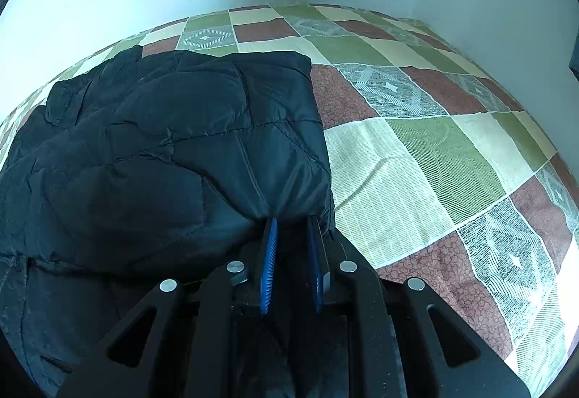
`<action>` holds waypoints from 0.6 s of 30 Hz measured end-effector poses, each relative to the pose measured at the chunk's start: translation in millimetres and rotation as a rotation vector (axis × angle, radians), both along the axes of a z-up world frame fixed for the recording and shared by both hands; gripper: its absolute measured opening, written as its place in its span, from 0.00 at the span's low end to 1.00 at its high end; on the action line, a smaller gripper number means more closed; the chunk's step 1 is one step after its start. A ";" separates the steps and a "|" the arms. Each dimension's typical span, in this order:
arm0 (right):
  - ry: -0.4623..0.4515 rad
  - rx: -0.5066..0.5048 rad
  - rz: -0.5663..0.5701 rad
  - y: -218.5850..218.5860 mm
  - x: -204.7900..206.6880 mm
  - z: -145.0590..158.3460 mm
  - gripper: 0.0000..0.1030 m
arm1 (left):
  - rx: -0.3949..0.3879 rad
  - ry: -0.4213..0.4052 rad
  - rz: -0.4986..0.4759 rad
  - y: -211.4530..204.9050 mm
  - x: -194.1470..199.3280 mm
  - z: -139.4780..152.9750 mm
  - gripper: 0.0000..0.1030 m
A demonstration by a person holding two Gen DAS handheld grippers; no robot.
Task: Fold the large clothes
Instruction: 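Fold the held sleeve across the jacket body with the right gripper, release, then grasp the other jacket sleeve with the left gripper and lift it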
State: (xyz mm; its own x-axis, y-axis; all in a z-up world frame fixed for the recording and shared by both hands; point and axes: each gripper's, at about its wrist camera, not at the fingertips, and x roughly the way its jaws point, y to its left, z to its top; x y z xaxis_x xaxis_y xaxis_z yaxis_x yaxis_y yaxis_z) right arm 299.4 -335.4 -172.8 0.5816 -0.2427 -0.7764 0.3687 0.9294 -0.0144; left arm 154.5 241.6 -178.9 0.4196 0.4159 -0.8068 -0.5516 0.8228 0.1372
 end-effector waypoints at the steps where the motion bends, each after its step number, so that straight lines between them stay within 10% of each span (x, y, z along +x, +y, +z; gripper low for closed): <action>1: -0.002 0.002 -0.001 -0.2 -0.4 -0.1 0.17 | -0.003 -0.002 0.000 0.0 -0.3 -0.3 0.98; 8: -0.029 -0.030 -0.022 2.1 -4.8 7.1 0.24 | -0.007 -0.005 0.001 -0.2 -0.9 -0.9 0.98; 11: -0.061 -0.052 -0.082 -2.1 -12.1 13.3 0.69 | -0.012 -0.007 0.001 -0.1 -1.1 -0.8 0.98; 18: -0.081 -0.029 -0.126 -10.2 -17.8 13.1 0.78 | -0.024 -0.015 -0.012 1.3 -2.6 3.1 0.98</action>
